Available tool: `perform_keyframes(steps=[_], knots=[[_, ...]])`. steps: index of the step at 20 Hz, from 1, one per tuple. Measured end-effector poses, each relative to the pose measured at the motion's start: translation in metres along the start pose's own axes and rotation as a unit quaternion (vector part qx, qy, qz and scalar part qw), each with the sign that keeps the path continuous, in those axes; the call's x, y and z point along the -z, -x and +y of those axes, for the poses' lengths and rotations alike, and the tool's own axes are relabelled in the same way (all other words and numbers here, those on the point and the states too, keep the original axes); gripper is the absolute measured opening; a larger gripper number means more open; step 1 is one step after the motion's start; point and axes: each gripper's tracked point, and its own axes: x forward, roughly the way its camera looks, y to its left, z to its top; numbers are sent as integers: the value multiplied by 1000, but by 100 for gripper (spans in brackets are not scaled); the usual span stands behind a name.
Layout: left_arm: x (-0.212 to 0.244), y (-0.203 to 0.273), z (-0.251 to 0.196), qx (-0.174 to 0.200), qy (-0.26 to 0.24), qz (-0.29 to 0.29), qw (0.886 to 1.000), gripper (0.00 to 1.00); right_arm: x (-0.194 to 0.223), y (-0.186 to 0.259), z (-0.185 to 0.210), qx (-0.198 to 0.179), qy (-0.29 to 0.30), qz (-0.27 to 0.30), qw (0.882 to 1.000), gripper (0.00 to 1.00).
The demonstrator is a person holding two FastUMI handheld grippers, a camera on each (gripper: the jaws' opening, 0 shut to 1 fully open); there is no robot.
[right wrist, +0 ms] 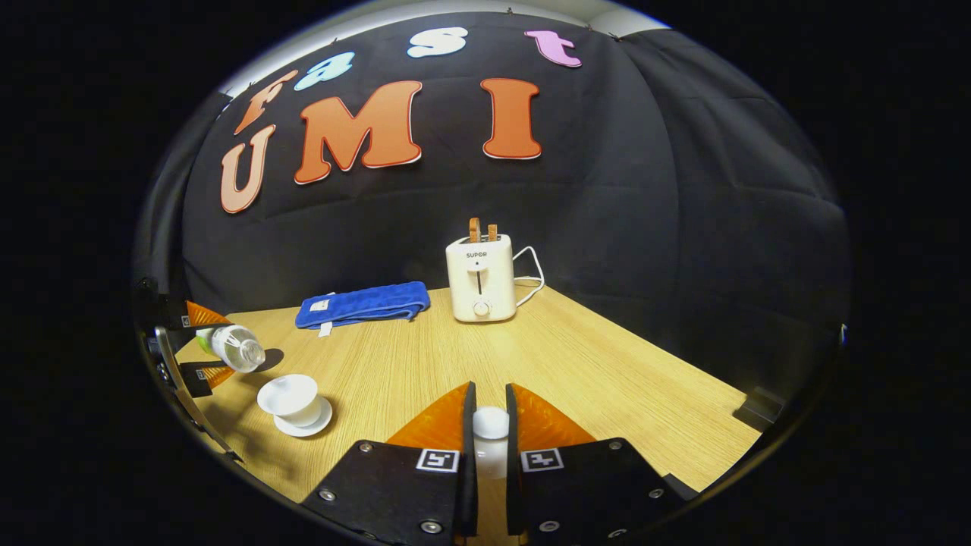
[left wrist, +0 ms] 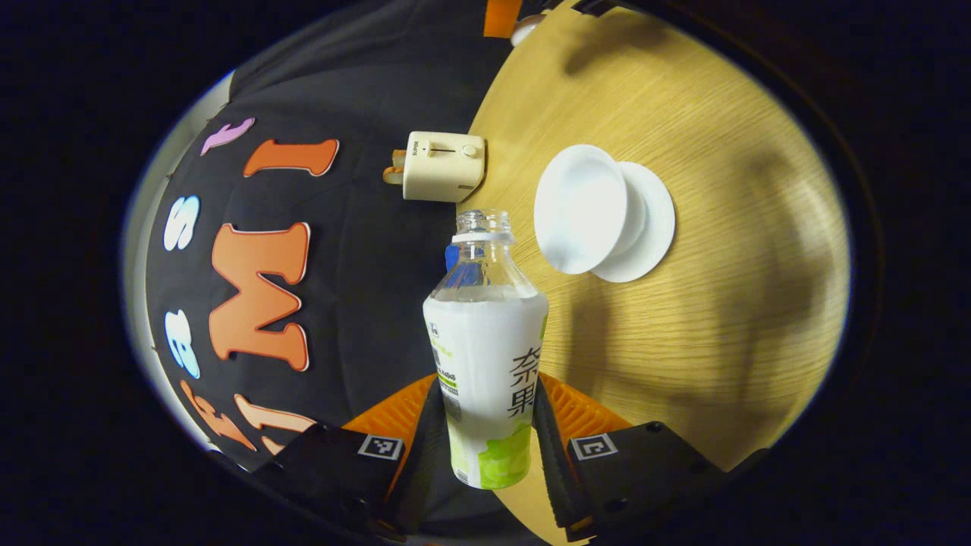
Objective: Open the teacup lid with one hand, grasp the water bottle and pour water into the teacup with the other hand; after pouring, place the water bottle on the coaster and then close the teacup lid.
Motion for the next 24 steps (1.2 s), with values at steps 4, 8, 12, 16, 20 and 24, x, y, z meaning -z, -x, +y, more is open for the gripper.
perform_keyframes(steps=[4,8,12,16,20,24], knots=[[3,0,1,5,-44,6,999,66,0,1,1,-2,-1,0,1000,15],[4,0,8,-3,-84,10,996,66,2,0,-1,-1,-2,3,1000,15],[4,1,15,1,-132,12,991,66,2,2,-3,-1,-2,3,1000,15],[-4,-1,24,-4,-173,7,985,66,3,1,-1,-3,-3,5,1000,15],[-2,-1,27,4,-206,12,978,66,3,2,-2,-4,-3,6,1000,15],[-3,2,31,0,-240,11,971,65,3,2,-2,-3,-4,6,1000,15]])
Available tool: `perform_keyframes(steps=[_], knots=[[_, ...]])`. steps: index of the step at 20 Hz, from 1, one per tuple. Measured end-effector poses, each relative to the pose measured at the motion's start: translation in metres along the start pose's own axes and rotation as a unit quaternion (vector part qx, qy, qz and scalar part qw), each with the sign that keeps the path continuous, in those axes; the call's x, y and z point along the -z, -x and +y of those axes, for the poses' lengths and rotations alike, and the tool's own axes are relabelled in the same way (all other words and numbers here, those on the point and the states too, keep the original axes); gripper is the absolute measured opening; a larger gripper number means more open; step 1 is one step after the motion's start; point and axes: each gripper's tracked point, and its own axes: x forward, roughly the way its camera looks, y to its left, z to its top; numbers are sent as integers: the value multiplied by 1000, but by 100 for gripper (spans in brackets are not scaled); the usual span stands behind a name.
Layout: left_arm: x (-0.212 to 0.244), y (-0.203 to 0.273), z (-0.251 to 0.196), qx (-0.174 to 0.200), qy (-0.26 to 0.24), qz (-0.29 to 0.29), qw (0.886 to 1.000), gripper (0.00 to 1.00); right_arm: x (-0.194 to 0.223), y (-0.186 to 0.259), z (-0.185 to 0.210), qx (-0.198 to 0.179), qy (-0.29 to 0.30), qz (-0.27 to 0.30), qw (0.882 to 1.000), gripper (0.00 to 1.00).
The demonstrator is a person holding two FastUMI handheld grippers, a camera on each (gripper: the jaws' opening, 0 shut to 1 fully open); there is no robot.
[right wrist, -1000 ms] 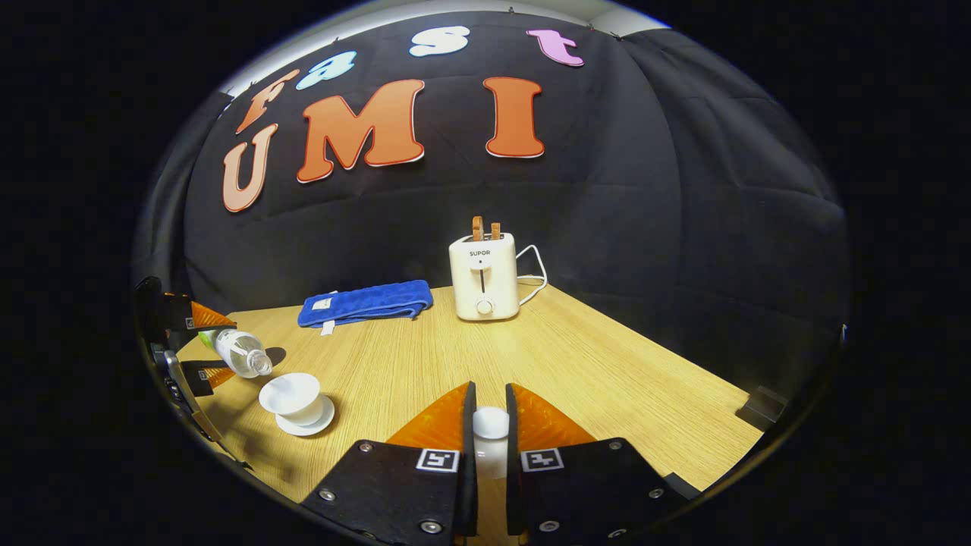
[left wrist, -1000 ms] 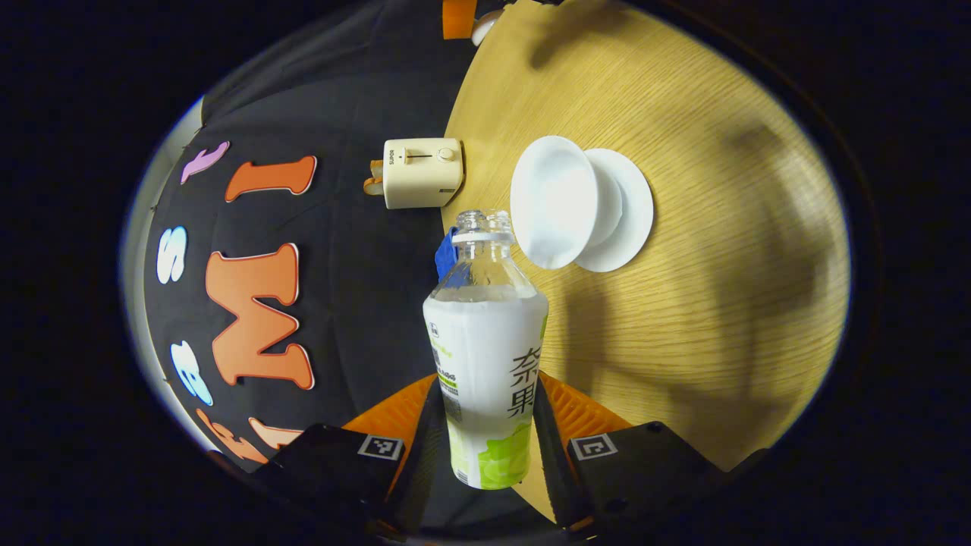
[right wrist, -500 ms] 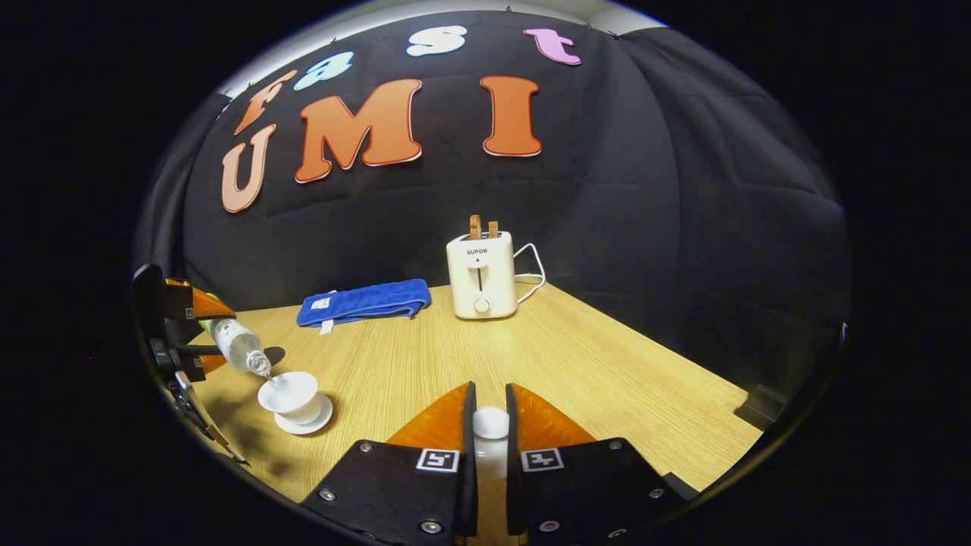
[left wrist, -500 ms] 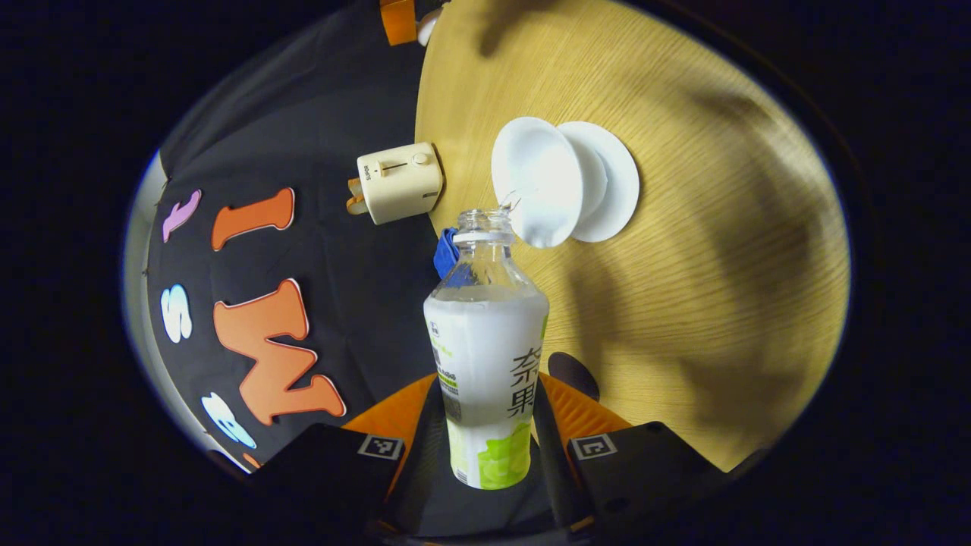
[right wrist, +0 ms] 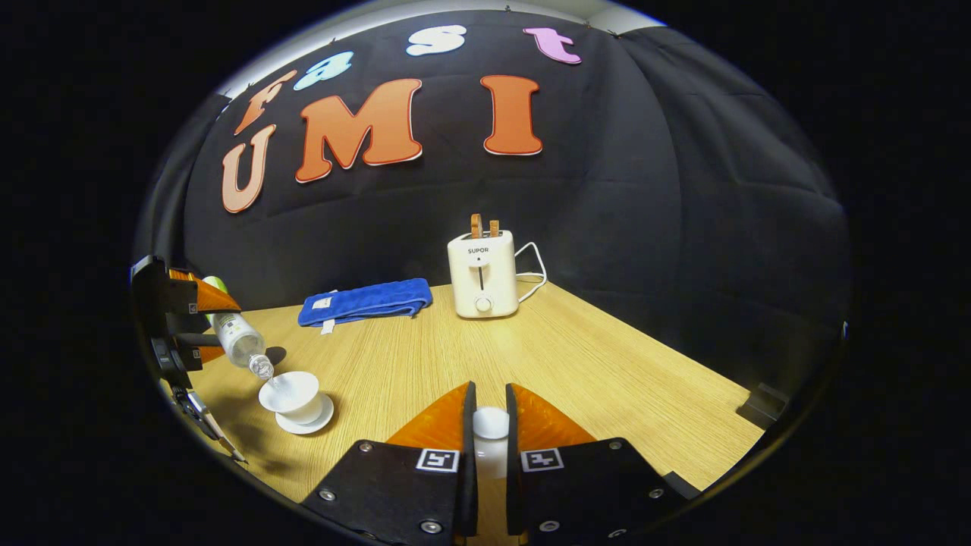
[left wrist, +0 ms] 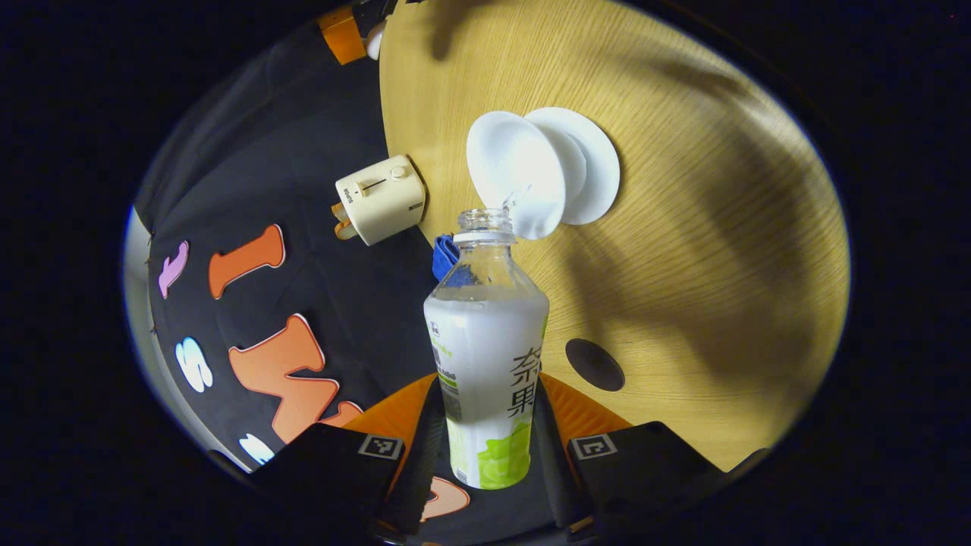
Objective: Open the teacup lid with one hand, grasp the water bottle and pour water into the teacup with the other hand; after pouring, place the water bottle on the coaster and then close the teacup lid.
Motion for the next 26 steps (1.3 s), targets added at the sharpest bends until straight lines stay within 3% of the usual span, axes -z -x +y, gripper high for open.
perform_keyframes(steps=[9,18,22,26], knots=[[-8,2,26,-32,-70,-2,997,67,4,-1,-2,-1,-2,4,1000,15],[-22,5,53,-84,-148,-9,985,65,7,-2,-3,3,-6,7,1000,15],[-19,3,42,-61,-127,-8,990,67,9,-2,-4,3,-4,8,1000,15],[-11,-3,26,-39,-4,5,999,65,11,-3,-3,-1,-14,12,1000,15]])
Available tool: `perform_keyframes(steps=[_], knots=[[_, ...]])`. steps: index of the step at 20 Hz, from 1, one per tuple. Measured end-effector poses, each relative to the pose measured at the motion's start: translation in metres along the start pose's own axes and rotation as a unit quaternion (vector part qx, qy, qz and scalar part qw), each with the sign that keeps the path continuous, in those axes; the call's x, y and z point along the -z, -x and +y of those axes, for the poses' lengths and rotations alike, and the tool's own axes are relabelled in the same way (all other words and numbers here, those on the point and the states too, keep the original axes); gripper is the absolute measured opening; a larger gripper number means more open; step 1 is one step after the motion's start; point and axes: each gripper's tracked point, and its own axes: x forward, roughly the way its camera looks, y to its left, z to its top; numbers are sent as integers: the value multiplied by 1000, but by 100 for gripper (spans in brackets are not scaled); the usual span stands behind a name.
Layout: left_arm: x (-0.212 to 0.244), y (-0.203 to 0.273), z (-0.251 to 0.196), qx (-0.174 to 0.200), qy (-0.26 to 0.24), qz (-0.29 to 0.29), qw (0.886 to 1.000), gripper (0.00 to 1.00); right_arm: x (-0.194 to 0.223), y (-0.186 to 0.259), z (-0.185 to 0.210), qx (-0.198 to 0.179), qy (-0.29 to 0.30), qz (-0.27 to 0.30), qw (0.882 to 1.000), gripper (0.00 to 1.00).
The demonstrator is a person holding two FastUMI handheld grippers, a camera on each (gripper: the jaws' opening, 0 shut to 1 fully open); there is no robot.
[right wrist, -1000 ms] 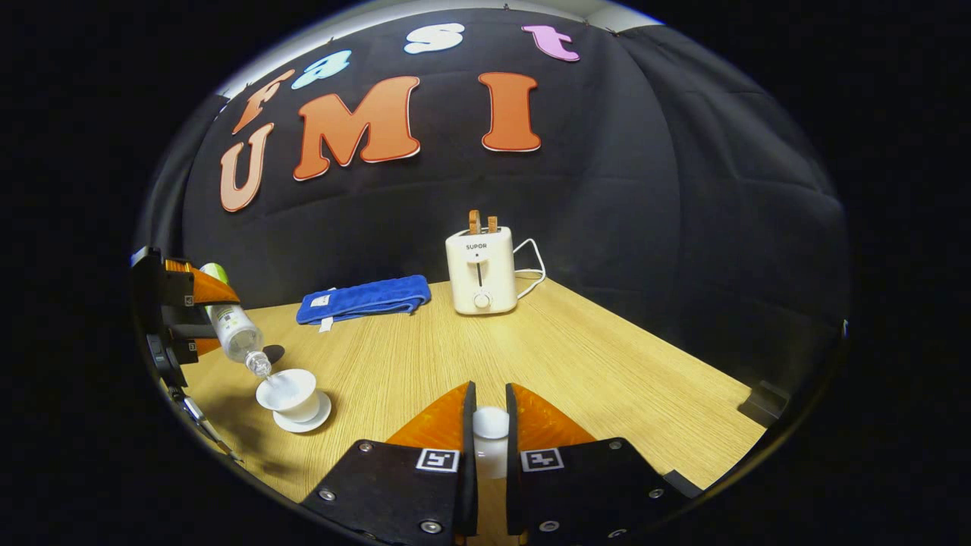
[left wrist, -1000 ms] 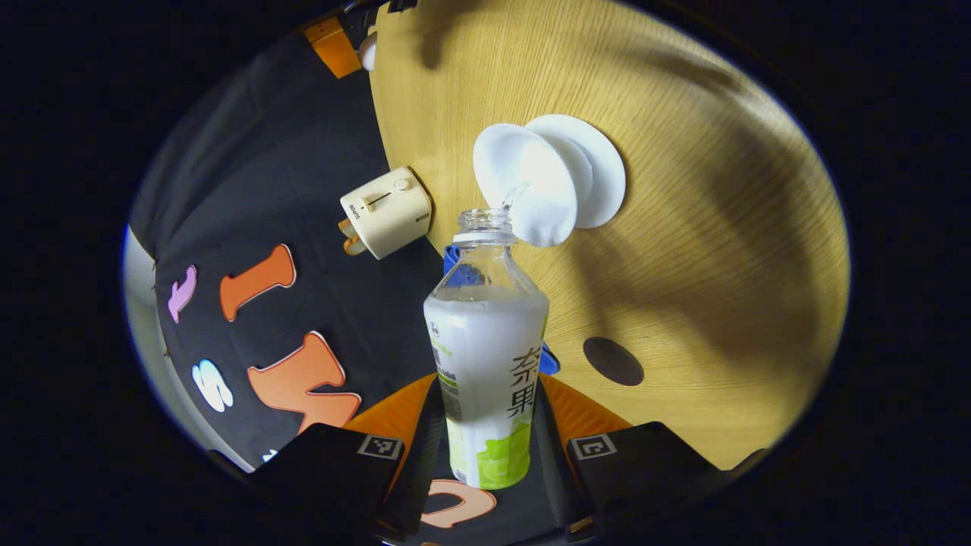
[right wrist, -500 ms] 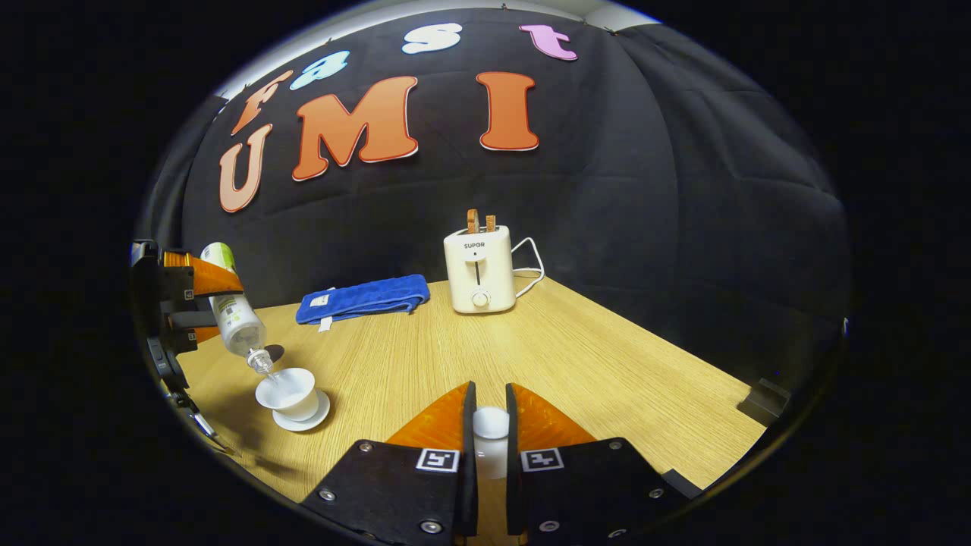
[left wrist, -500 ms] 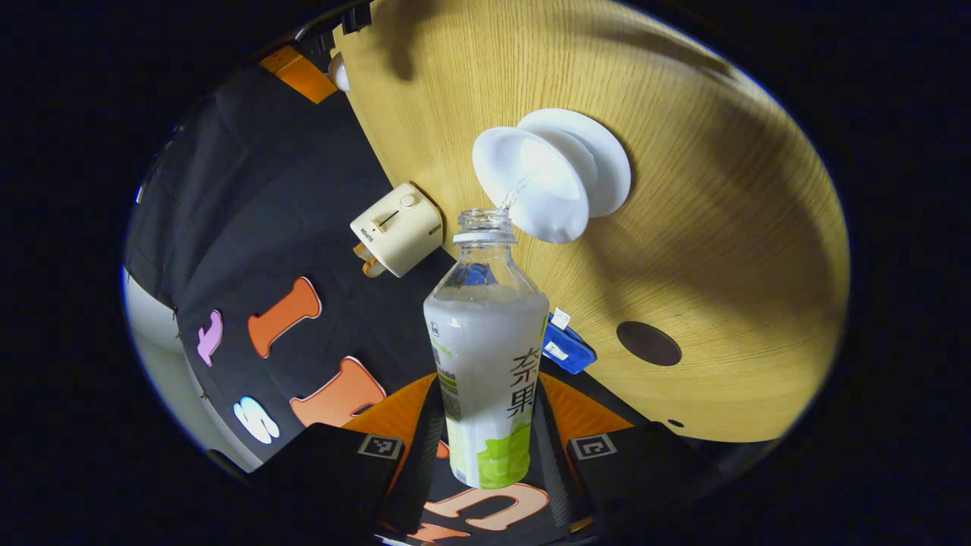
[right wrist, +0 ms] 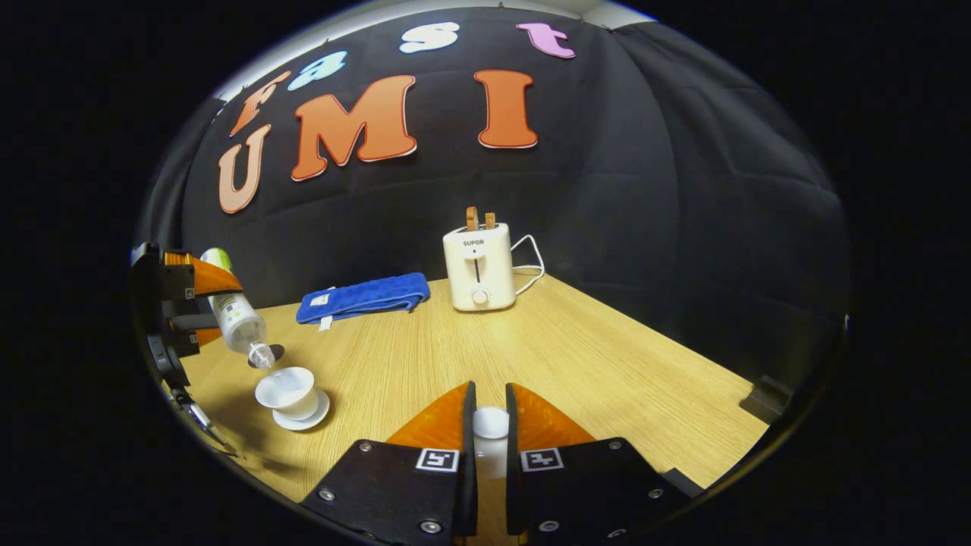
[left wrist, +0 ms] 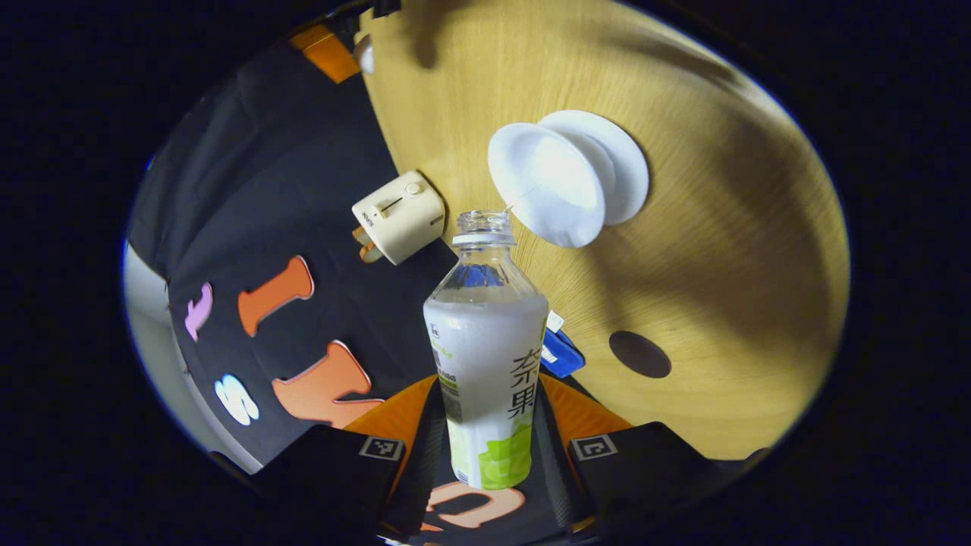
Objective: Open the teacup lid with one hand, grasp the water bottle and pour water into the teacup with the other hand; after pouring, place the water bottle on the coaster and then close the teacup lid.
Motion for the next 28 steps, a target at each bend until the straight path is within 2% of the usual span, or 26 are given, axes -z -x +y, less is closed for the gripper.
perform_keyframes(steps=[4,5,6,7,8,10,11,12,14,15,16,18,19,21,22,24,27,28], knots=[[-2,1,-18,47,95,-8,994,63,1,1,0,1,-2,4,1000,15],[-4,1,-23,57,119,-9,991,66,0,1,0,0,-3,3,1000,15],[-4,2,-26,58,136,-10,989,63,0,1,0,0,-3,3,1000,15],[-6,2,-28,60,161,-11,985,65,0,1,0,-1,-2,4,1000,15],[-6,5,-34,68,200,-12,977,63,1,1,-1,1,-1,5,1000,15],[-9,4,-42,79,271,-15,959,65,1,1,-1,5,6,7,1000,15],[-11,3,-43,78,299,-17,951,63,-1,2,-1,4,4,7,1000,15],[-12,3,-45,78,326,-19,942,66,-1,2,0,2,3,7,1000,15],[-16,3,-49,87,386,-24,918,65,-2,3,0,2,4,7,1000,15],[-18,3,-52,94,417,-27,904,63,-3,4,0,0,6,7,1000,15],[-17,6,-54,96,451,-27,887,66,-5,5,1,-1,8,5,1000,15],[-11,15,-53,89,521,-30,848,65,-8,7,3,-1,15,5,1000,15],[-9,17,-50,86,556,-33,826,65,-9,7,8,-1,18,5,1000,15],[-6,16,-51,91,627,-39,773,65,-11,4,18,-5,21,6,1000,15],[-3,13,-51,95,658,-42,746,61,-12,3,22,-9,20,6,1000,15],[7,8,-53,88,711,-36,697,65,-11,2,28,-13,21,7,1000,15],[30,4,-56,68,771,-36,632,63,-9,1,38,-19,29,13,999,15],[39,3,-57,62,786,-35,615,63,-9,0,41,-20,31,13,999,15]])
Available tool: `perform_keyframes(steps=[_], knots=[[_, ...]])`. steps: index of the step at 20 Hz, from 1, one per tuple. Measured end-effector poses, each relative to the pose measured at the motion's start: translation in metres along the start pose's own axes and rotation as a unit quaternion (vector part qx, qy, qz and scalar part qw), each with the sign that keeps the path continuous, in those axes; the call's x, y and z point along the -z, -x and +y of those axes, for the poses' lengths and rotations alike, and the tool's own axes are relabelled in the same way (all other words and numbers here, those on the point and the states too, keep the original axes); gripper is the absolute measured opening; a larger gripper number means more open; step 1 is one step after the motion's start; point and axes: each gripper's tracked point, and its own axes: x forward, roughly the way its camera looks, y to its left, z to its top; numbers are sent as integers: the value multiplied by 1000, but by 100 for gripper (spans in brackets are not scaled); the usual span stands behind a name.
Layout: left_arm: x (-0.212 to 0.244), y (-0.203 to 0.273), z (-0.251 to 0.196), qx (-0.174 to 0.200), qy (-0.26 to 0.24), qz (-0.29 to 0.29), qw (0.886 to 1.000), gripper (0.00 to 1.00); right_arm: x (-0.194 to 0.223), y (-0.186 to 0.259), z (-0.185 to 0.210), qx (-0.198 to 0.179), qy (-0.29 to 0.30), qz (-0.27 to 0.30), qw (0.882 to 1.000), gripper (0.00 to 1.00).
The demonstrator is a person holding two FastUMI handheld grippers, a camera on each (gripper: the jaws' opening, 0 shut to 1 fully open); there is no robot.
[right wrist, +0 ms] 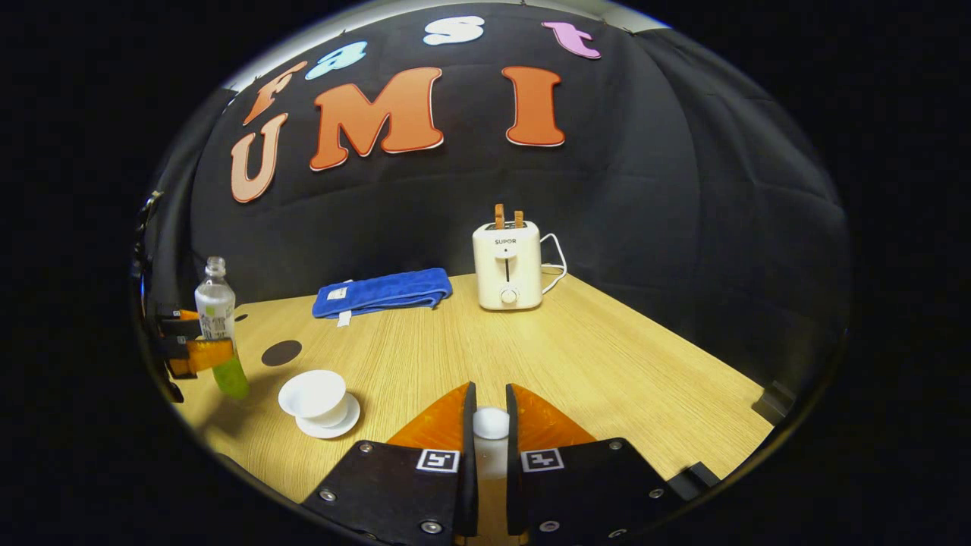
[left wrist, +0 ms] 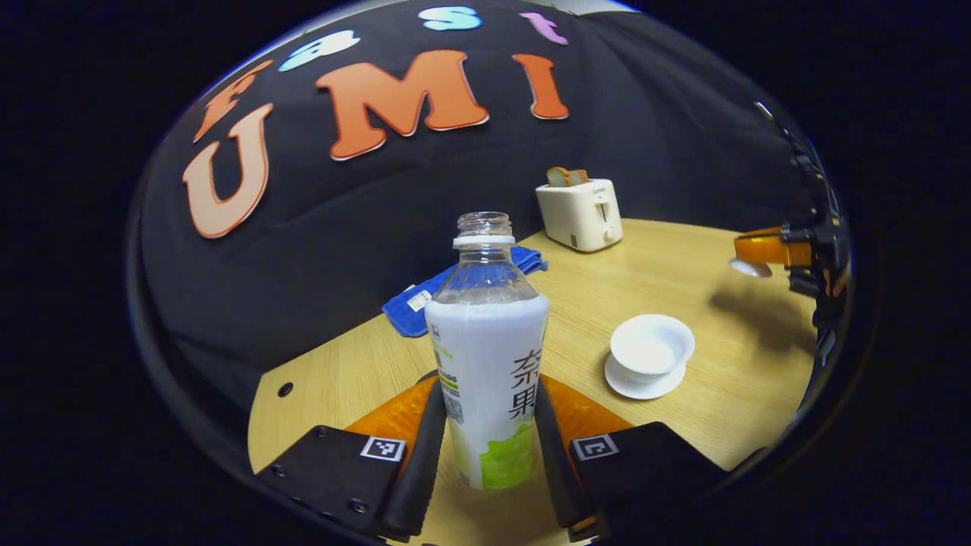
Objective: Open the teacup lid with one hand, grasp the water bottle and pour water into the teacup with the other hand; after pouring, place the water bottle on the coaster and then close the teacup lid.
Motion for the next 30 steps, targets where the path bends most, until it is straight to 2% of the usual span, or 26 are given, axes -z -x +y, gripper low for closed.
perform_keyframes(steps=[1,2,5,7,9,13,18,24,30], knots=[[-1,-3,11,-7,13,-6,1000,65,-2,0,2,-1,1,-1,1000,15],[-3,-6,25,-19,28,-14,999,63,-3,-1,3,-1,1,-1,1000,15],[-9,-22,53,-33,91,-42,994,65,-1,-4,4,2,4,3,1000,15],[-16,-32,71,-42,114,-63,991,64,-2,-5,2,6,5,4,1000,15],[-21,-43,83,-53,108,-75,990,64,-3,-7,3,7,5,5,1000,15],[-30,-74,84,-53,111,-87,989,63,-3,-14,6,8,7,8,1000,15],[-20,-104,84,-57,122,-78,988,65,-1,-20,8,9,11,14,1000,15],[-10,-117,92,-64,147,-81,984,65,0,-24,6,14,12,17,1000,15],[-8,-117,92,-61,148,-77,984,65,1,-23,12,10,13,18,1000,16]])
